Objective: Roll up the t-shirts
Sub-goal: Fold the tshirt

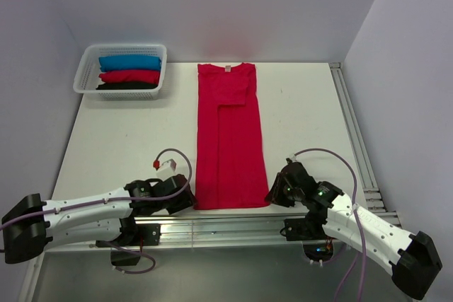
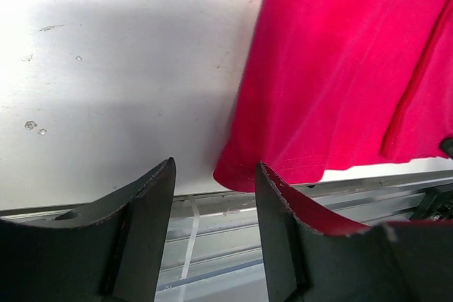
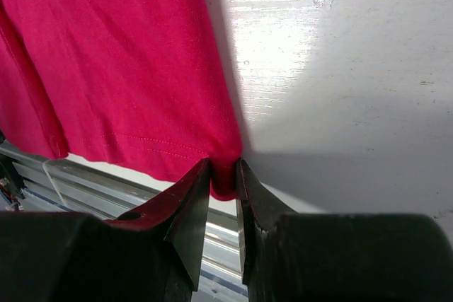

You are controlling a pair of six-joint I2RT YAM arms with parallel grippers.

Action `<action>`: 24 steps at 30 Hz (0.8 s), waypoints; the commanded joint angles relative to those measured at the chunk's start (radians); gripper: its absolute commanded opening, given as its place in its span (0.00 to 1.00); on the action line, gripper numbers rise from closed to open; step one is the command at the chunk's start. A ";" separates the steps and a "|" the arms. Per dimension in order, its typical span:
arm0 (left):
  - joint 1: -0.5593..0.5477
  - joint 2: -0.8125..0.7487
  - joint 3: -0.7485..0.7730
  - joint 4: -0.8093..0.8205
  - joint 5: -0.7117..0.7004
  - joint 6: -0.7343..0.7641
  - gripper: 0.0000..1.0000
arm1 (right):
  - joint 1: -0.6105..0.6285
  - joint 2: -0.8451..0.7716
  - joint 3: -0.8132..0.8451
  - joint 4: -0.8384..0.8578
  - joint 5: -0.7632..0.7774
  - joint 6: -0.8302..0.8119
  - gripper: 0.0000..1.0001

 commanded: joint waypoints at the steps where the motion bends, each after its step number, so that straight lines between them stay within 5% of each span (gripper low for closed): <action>1: -0.009 -0.001 0.051 -0.030 -0.034 0.013 0.55 | 0.007 0.007 -0.012 0.003 0.015 -0.015 0.29; 9: -0.023 -0.045 0.061 -0.077 -0.076 -0.005 0.66 | 0.007 0.005 -0.012 0.006 0.010 -0.020 0.29; 24: -0.079 0.001 0.109 -0.100 -0.111 -0.024 0.65 | 0.005 -0.041 0.057 -0.058 0.051 -0.032 0.31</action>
